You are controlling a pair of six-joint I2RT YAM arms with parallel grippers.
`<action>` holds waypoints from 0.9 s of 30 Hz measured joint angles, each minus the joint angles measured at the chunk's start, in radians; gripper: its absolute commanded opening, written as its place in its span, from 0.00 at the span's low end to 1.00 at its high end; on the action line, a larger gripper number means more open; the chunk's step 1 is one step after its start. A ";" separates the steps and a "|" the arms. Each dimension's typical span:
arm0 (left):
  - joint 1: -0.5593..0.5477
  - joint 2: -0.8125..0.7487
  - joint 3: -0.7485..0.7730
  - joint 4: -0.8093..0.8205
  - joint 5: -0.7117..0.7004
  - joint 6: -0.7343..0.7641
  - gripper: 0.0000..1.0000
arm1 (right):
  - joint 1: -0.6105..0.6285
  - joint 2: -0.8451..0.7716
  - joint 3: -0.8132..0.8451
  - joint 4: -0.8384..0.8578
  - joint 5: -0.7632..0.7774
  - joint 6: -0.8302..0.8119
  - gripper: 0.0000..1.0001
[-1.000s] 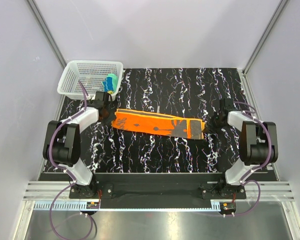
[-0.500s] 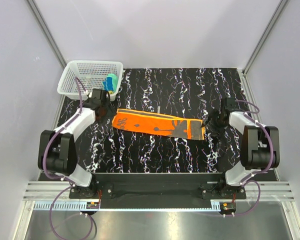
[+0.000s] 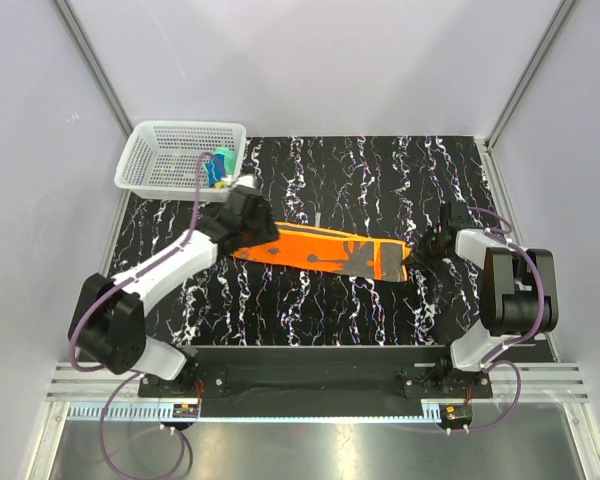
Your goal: Roll the towels
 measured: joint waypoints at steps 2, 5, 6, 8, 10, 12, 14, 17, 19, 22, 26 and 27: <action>-0.088 0.021 0.001 0.050 0.013 0.002 0.58 | 0.000 -0.008 -0.014 0.008 -0.011 0.001 0.06; -0.200 0.085 0.027 0.090 0.032 0.008 0.58 | 0.000 -0.036 -0.040 0.000 -0.015 -0.003 0.02; -0.235 0.114 0.041 0.102 0.037 0.009 0.58 | 0.000 -0.050 -0.049 -0.013 -0.014 -0.005 0.01; -0.295 0.168 0.079 0.111 0.047 0.011 0.57 | 0.001 -0.089 -0.062 -0.053 -0.012 -0.011 0.01; -0.342 0.213 0.117 0.118 0.048 0.011 0.57 | 0.002 -0.133 -0.063 -0.100 -0.006 -0.021 0.01; -0.373 0.243 0.145 0.136 0.053 0.010 0.56 | 0.005 -0.183 -0.060 -0.145 0.002 -0.032 0.00; -0.397 0.257 0.151 0.163 0.064 0.006 0.56 | 0.010 -0.213 -0.044 -0.190 0.010 -0.044 0.00; -0.405 0.261 0.150 0.181 0.072 -0.004 0.56 | 0.034 -0.226 0.006 -0.261 0.046 -0.059 0.00; -0.404 0.262 0.150 0.198 0.079 -0.008 0.56 | 0.066 -0.225 0.039 -0.290 0.063 -0.061 0.00; -0.400 0.263 0.148 0.225 0.095 -0.011 0.55 | 0.149 -0.197 0.092 -0.326 0.104 -0.057 0.00; -0.399 0.264 0.126 0.271 0.113 -0.016 0.55 | 0.269 -0.115 0.161 -0.355 0.148 -0.035 0.00; -0.399 0.264 0.112 0.283 0.115 -0.018 0.55 | 0.293 -0.095 0.177 -0.362 0.158 -0.026 0.00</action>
